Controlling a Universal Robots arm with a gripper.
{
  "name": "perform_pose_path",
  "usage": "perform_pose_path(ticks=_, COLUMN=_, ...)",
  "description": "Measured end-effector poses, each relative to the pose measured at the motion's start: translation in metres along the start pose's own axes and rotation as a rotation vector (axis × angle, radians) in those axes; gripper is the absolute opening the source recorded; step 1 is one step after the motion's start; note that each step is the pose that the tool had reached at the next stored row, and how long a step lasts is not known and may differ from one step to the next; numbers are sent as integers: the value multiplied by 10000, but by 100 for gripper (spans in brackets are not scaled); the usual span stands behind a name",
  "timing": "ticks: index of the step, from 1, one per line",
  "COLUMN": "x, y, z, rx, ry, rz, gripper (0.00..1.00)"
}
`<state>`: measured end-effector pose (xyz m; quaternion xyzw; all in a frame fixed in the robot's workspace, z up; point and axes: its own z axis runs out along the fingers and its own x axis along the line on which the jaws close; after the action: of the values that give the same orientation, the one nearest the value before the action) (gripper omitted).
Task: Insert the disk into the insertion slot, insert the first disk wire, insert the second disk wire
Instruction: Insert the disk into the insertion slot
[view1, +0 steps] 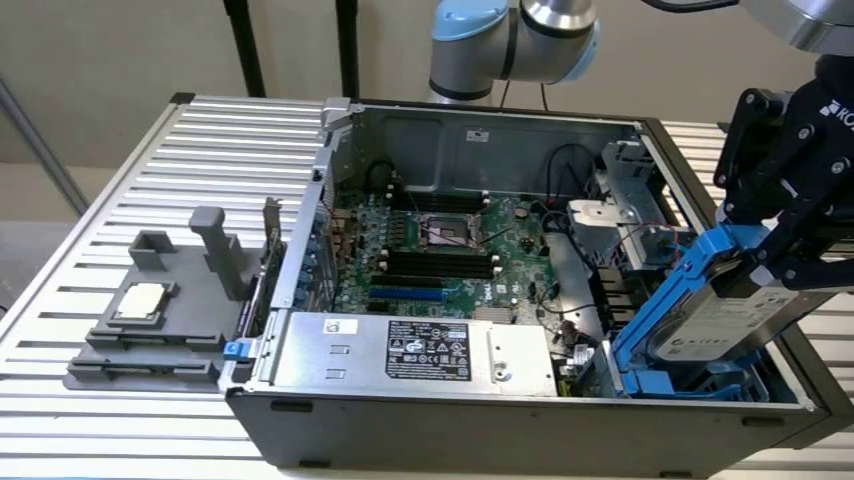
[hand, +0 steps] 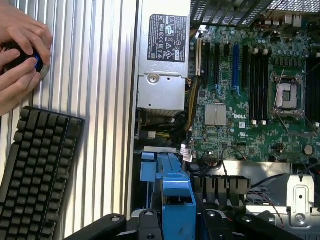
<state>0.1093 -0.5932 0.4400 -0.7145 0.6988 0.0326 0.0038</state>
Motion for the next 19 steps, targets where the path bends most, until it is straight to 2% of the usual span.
perform_pose_path(ticks=10, x=2, y=-9, z=46, rx=4, ry=-201, rz=-8, gripper=33)
perform_pose_path(ticks=14, x=4, y=-12, z=68, rx=5, ry=-241, rz=-10, gripper=33)
perform_pose_path(ticks=19, x=4, y=-14, z=90, rx=6, ry=-262, rz=-12, gripper=34)
